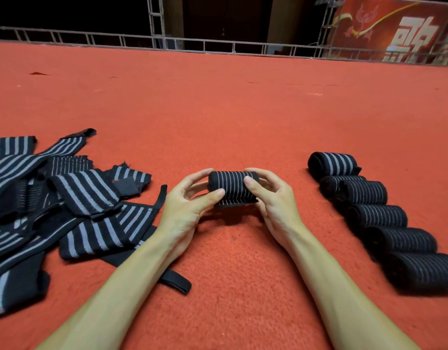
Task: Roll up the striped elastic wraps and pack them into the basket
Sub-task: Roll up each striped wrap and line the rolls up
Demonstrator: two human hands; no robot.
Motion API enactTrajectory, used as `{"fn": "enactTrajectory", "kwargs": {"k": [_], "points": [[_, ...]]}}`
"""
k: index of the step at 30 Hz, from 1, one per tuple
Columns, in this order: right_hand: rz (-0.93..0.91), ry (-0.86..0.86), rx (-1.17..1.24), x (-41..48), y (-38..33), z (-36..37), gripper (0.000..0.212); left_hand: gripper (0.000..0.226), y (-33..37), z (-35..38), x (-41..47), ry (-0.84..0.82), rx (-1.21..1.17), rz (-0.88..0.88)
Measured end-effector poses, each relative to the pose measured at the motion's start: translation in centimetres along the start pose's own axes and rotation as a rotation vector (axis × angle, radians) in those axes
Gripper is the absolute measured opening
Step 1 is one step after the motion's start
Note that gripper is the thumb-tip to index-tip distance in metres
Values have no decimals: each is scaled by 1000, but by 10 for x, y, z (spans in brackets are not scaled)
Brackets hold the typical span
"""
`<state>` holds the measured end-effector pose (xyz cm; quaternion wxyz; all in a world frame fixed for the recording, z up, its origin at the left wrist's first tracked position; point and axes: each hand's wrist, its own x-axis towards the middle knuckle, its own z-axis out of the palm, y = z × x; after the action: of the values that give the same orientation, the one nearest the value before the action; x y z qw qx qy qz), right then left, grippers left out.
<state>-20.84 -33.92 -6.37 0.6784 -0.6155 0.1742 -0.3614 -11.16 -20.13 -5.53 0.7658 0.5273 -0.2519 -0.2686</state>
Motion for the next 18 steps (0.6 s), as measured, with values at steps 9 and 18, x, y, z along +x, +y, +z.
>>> {"fn": "enactTrajectory", "kwargs": {"k": [9,18], "points": [[-59,-4,-72,-2,7,-2,32,43,-5,0,0,78,280,73],[-182,-78,-923,27,-68,-56,31,38,-6,59,35,50,209,32]]}}
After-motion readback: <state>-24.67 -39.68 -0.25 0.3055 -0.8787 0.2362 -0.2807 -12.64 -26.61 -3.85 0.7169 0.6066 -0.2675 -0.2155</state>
